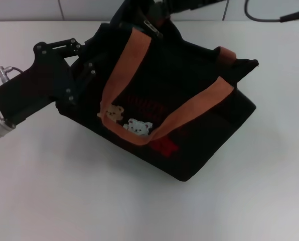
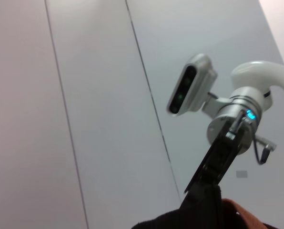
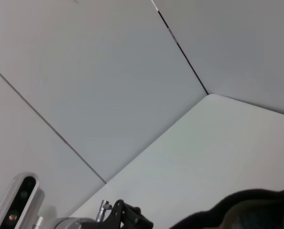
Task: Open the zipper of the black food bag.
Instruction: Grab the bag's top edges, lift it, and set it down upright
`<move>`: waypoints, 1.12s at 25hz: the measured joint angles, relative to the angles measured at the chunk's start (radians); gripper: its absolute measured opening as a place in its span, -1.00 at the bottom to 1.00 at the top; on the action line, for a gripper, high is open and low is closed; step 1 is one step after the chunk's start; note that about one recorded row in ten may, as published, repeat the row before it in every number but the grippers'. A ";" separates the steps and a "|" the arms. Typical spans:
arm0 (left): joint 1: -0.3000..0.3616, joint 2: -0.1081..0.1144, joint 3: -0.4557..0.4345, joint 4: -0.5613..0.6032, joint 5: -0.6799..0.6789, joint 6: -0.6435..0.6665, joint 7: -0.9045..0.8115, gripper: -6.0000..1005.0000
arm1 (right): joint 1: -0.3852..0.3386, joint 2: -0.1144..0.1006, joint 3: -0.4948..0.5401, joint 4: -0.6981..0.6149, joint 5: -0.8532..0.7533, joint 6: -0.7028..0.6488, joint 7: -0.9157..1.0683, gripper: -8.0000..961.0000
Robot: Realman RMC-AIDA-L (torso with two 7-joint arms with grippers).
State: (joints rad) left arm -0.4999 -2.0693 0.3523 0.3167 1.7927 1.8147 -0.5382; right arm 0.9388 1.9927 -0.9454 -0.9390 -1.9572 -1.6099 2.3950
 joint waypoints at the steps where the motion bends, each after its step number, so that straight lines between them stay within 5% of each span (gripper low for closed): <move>1: -0.007 -0.001 0.000 0.004 0.000 0.002 0.000 -0.60 | 0.006 0.002 -0.003 0.004 -0.002 0.016 0.000 -0.53; 19: -0.022 -0.002 0.001 0.004 -0.001 0.018 0.002 -0.61 | 0.020 0.014 -0.069 0.057 -0.018 0.106 0.001 -0.43; 28: -0.033 -0.002 0.002 -0.004 -0.001 0.032 0.012 -0.61 | 0.035 0.054 -0.106 0.012 -0.115 0.140 0.014 -0.39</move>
State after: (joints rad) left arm -0.5325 -2.0709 0.3544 0.3127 1.7922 1.8469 -0.5267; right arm 0.9737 2.0464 -1.0515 -0.9269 -2.0719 -1.4702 2.4090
